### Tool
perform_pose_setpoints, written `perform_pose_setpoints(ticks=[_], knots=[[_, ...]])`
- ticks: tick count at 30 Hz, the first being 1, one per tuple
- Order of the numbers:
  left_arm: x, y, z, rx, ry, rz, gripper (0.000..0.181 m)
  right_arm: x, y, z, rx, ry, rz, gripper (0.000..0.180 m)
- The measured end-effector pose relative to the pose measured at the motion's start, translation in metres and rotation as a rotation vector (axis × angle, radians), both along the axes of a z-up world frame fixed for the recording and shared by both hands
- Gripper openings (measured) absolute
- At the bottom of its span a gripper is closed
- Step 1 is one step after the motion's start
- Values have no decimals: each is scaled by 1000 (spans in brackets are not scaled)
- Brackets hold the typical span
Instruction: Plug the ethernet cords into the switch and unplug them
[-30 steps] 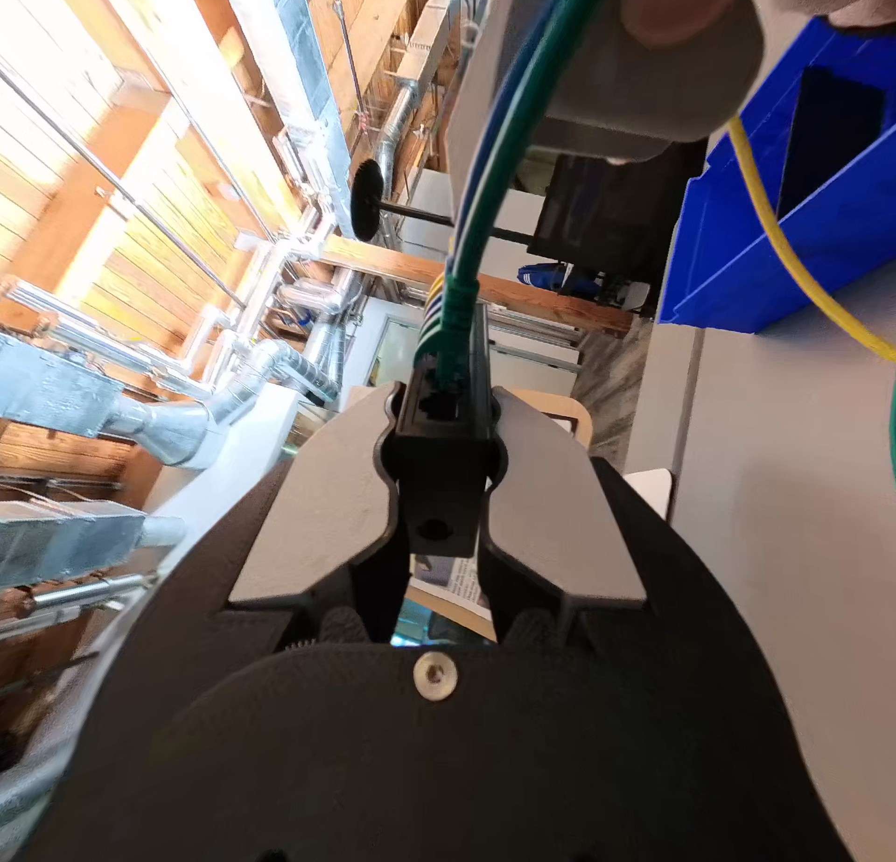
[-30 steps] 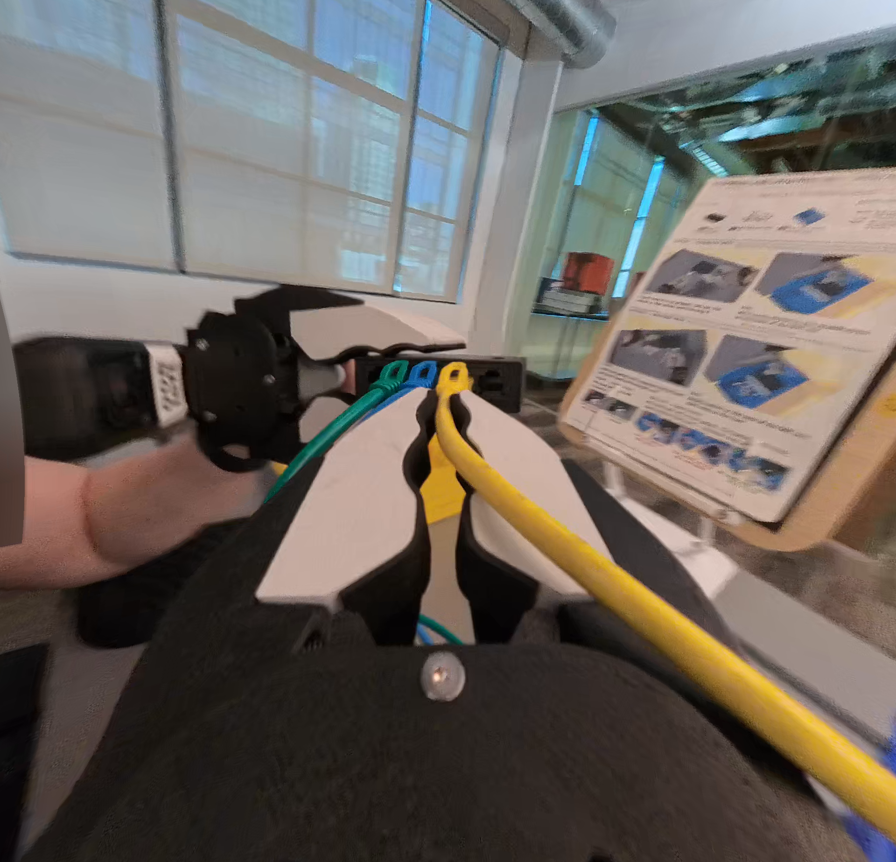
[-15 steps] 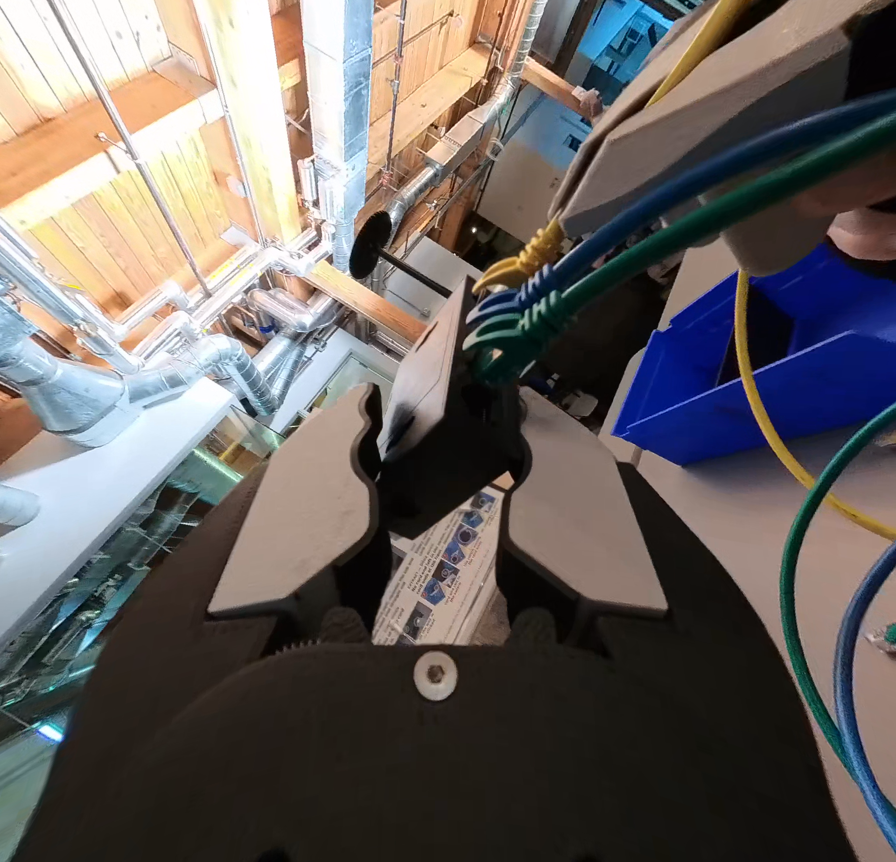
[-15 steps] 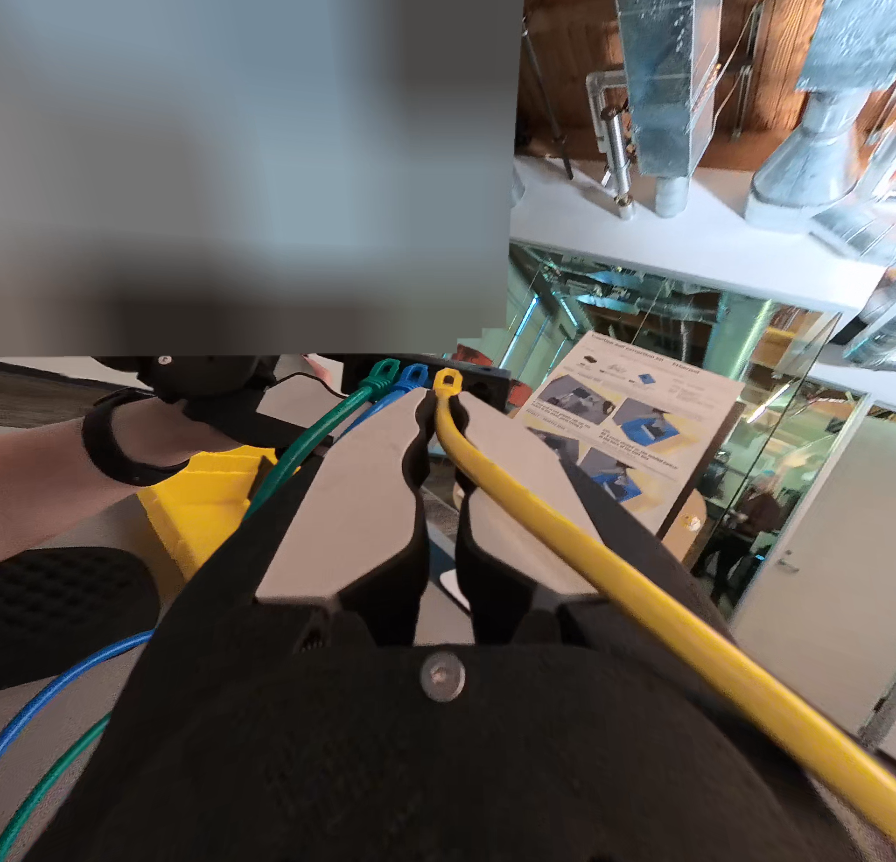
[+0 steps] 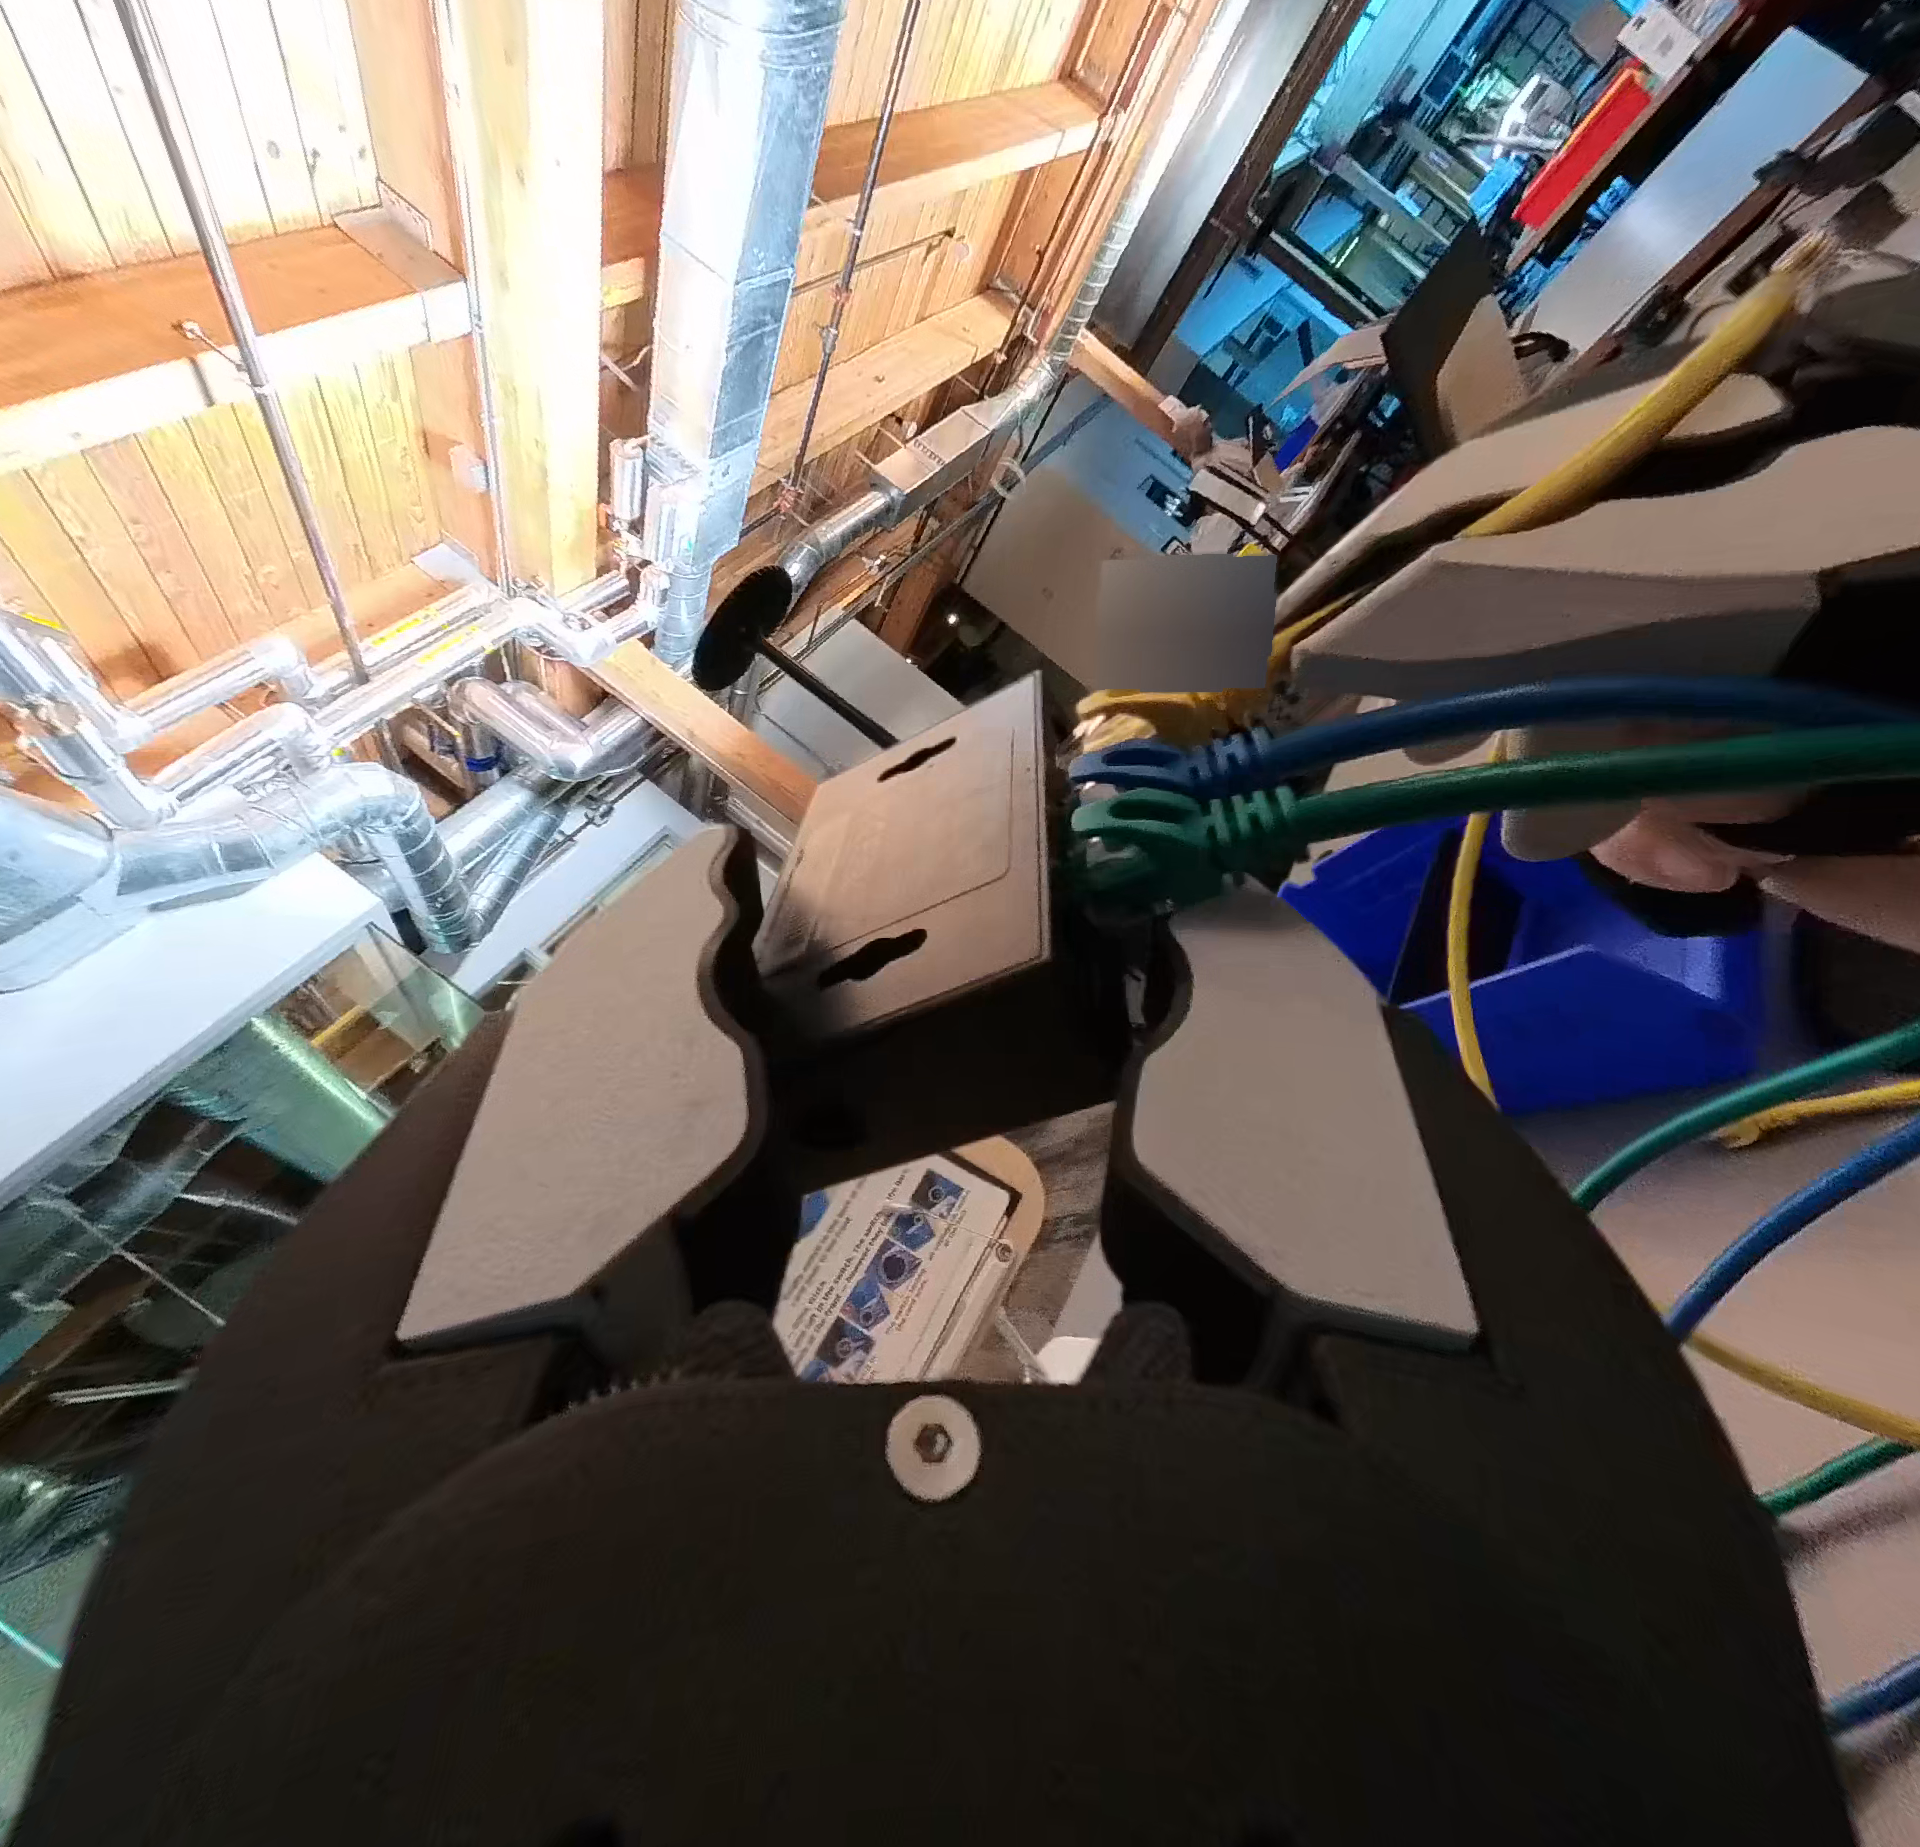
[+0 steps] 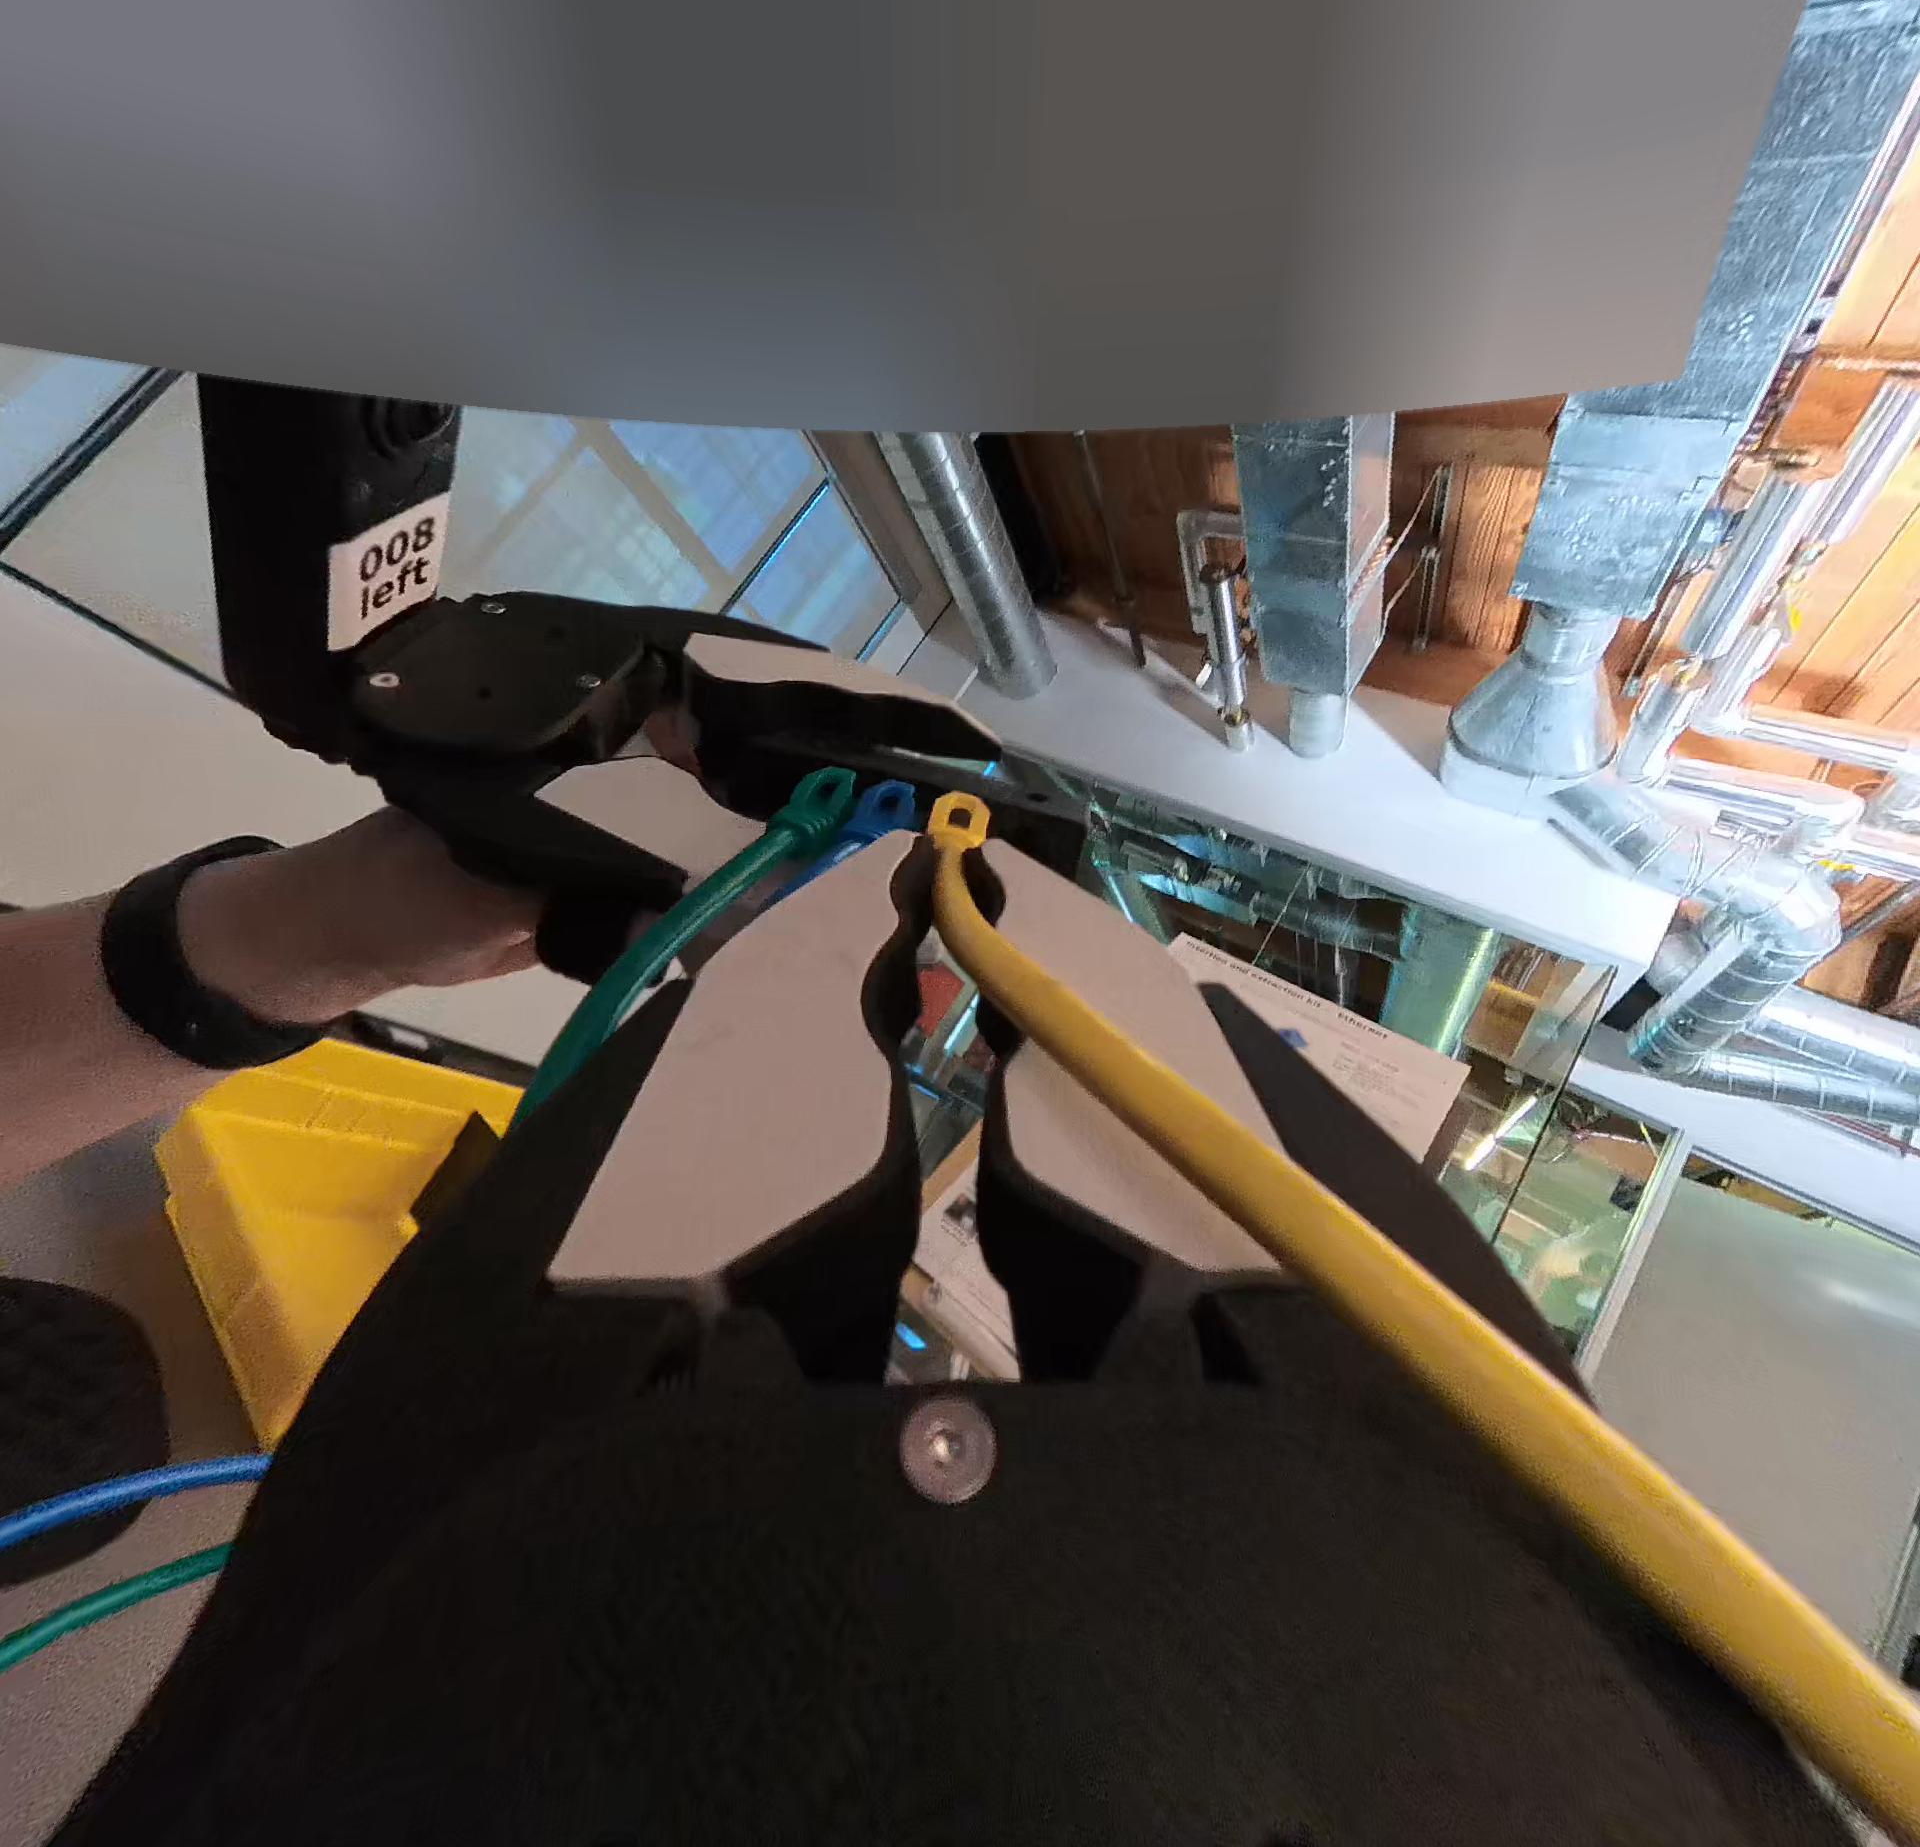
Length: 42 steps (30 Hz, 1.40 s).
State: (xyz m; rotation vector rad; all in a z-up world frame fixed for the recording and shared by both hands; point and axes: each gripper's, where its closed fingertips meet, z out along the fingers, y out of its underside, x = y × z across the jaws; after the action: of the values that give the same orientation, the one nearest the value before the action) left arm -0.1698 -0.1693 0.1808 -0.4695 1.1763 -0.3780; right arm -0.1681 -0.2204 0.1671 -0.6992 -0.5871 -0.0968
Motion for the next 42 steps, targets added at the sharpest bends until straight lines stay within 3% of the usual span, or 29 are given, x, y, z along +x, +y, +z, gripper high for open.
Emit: perform_pose_setpoints(ticks=[10, 23, 31, 38, 42], knots=[[-3, -2, 4, -23, 0, -7, 76, -2, -5, 3, 55, -2, 5, 5], [-10, 3, -4, -114, 121, -21, 98, -7, -13, 5, 105, -25, 11, 6], [-30, -16, -4, -388, 239, -356, 91, -1, -14, 7, 106, -23, -6, 6], [-27, -20, -1, -572, 243, -520, 70, -3, -12, 5, 115, -49, -39, 6], [-21, -19, -1, -557, 183, -555, 69, 2, -11, 4, 120, -35, -53, 6]])
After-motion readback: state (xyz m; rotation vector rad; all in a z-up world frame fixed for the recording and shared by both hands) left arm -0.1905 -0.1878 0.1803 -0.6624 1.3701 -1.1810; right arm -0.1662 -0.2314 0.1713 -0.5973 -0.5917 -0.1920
